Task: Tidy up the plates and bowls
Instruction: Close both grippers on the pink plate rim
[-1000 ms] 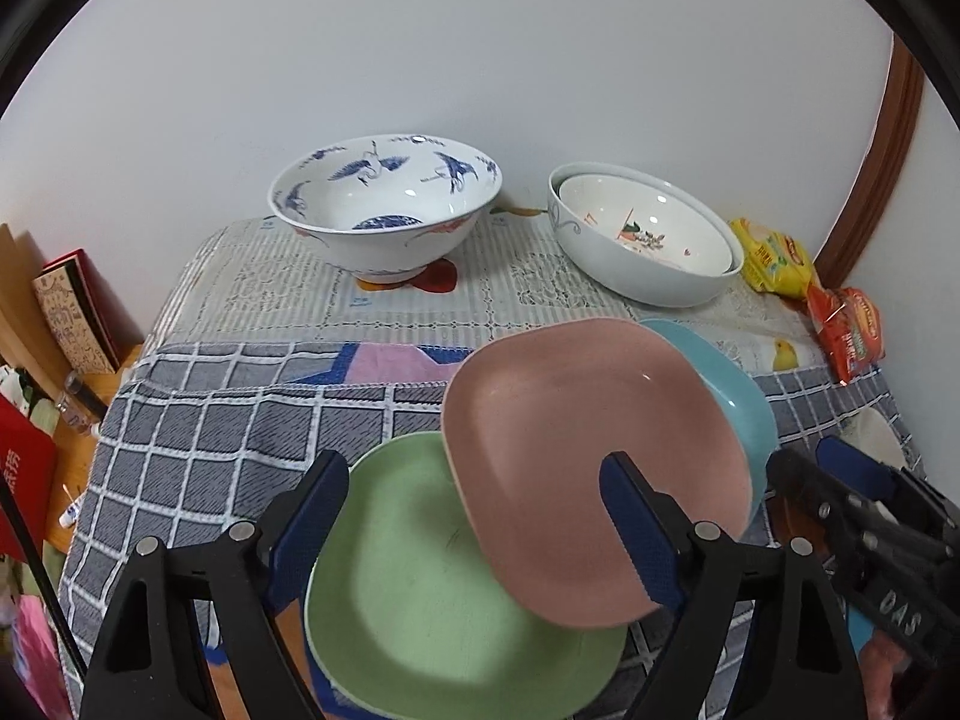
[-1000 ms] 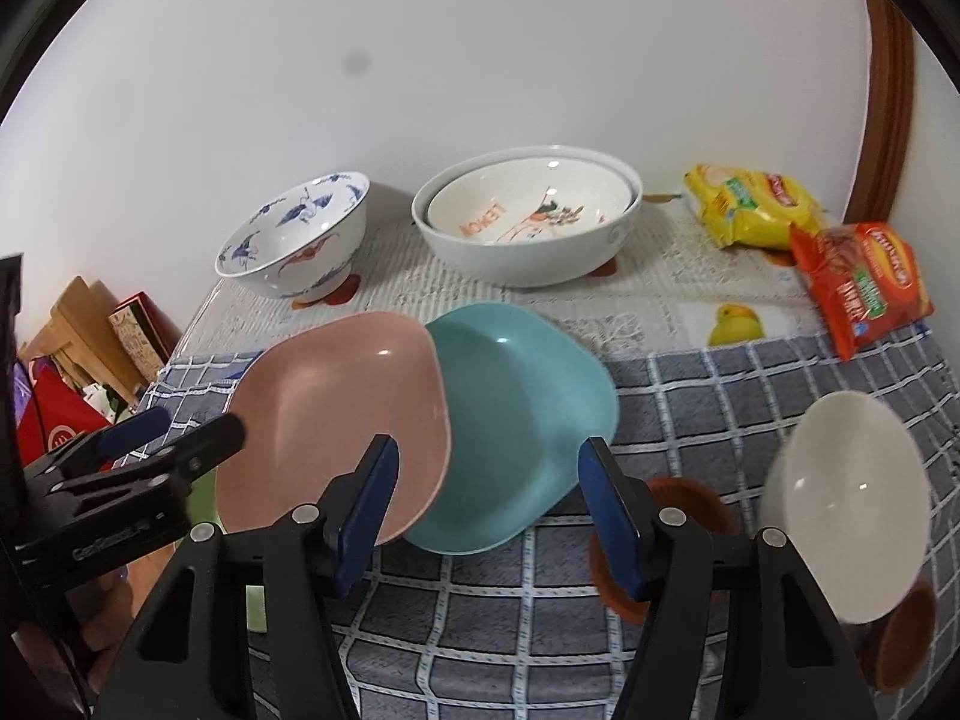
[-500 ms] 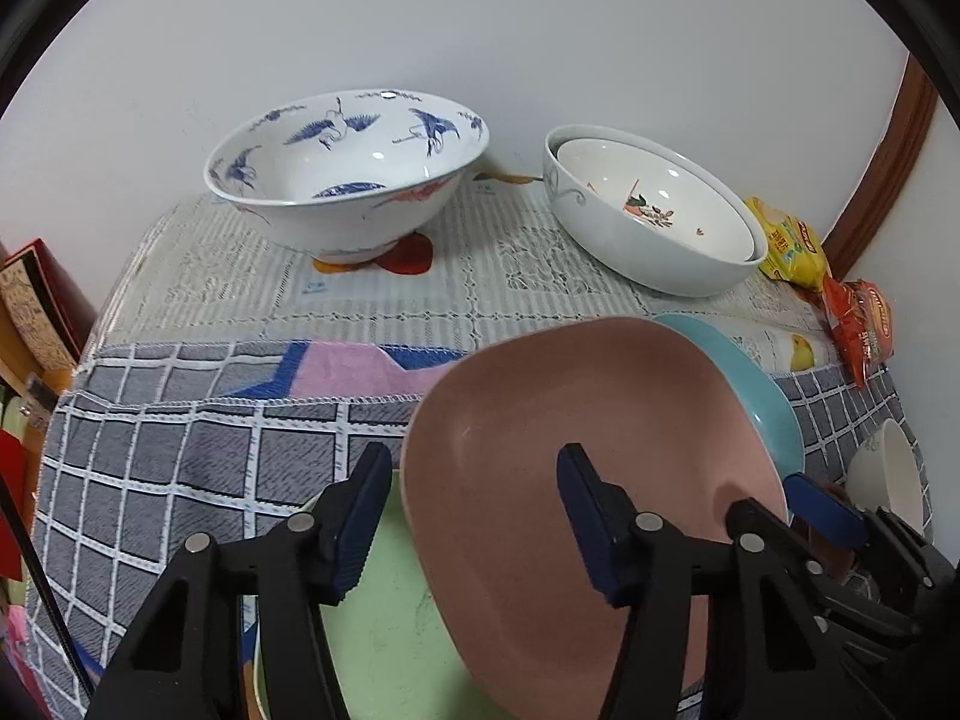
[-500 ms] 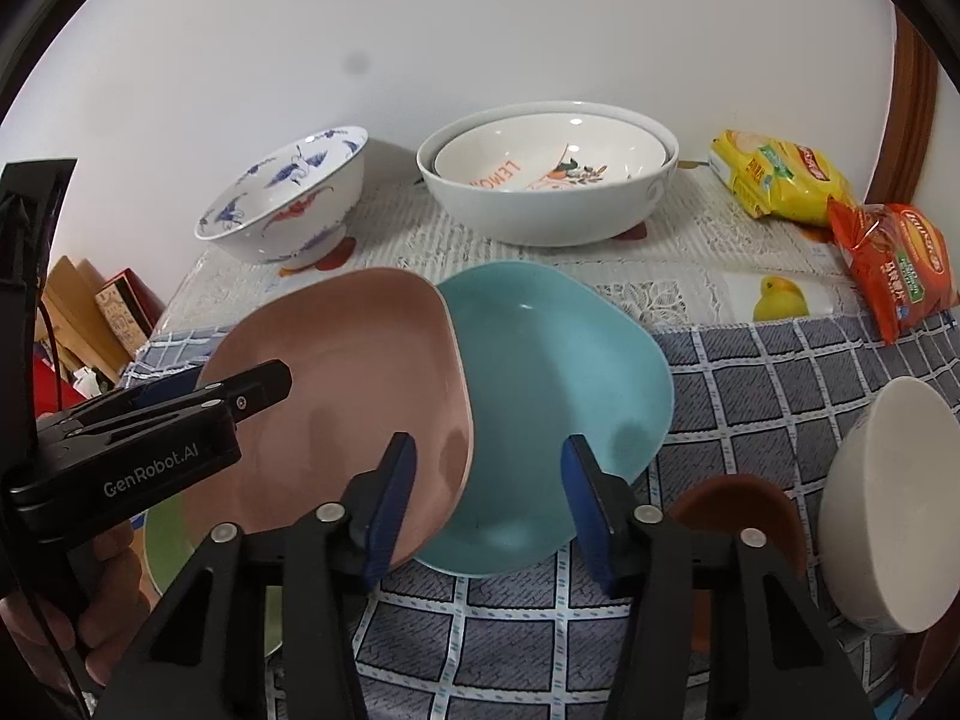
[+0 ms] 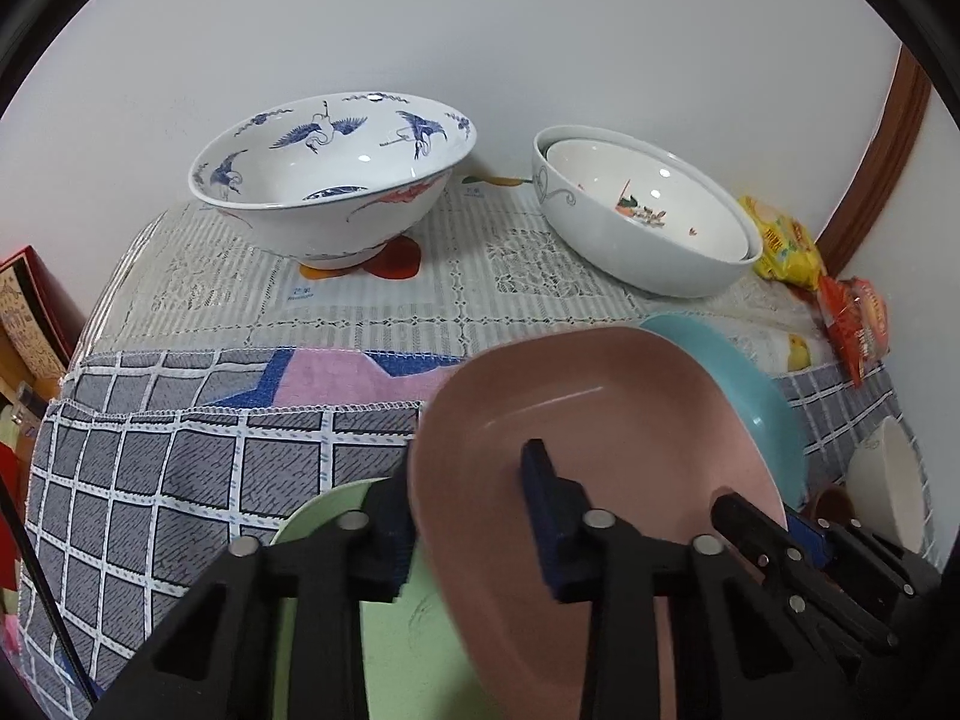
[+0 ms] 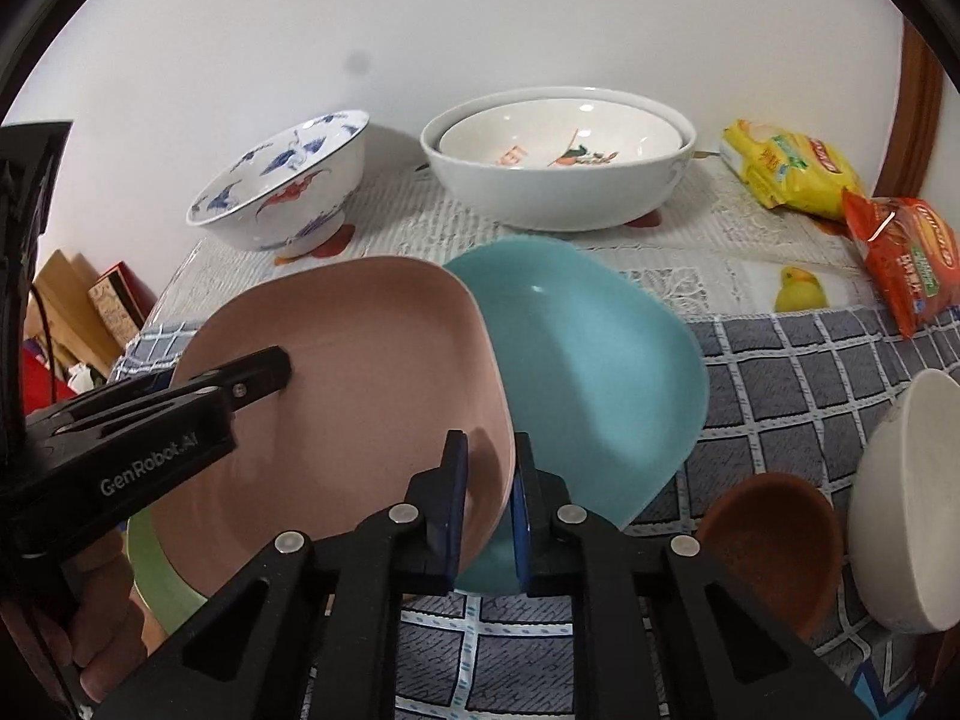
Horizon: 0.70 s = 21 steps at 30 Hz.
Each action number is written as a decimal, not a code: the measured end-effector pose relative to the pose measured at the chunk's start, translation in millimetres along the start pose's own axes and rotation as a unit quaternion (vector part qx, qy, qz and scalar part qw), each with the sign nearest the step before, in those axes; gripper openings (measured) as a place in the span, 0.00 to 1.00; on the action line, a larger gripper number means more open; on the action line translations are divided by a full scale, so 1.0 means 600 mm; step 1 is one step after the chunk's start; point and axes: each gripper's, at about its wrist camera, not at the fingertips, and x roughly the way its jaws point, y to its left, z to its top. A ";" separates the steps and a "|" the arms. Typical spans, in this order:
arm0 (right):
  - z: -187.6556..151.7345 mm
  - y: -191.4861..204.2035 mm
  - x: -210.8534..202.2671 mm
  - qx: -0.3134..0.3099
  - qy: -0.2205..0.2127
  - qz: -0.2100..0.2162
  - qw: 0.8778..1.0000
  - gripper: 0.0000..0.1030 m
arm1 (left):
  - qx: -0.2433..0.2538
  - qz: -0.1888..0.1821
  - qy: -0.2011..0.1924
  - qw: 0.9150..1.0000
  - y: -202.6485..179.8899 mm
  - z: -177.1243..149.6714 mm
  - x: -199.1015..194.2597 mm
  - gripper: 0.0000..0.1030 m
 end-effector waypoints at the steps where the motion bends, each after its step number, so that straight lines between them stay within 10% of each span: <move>1: 0.000 -0.003 -0.002 0.004 0.000 -0.001 1.000 0.11 | -0.003 -0.002 0.001 1.000 0.003 0.000 -0.005 0.19; 21: -0.039 -0.014 -0.170 0.039 -0.038 0.016 0.998 0.09 | 0.002 -0.030 -0.041 0.999 -0.028 -0.050 -0.162 0.16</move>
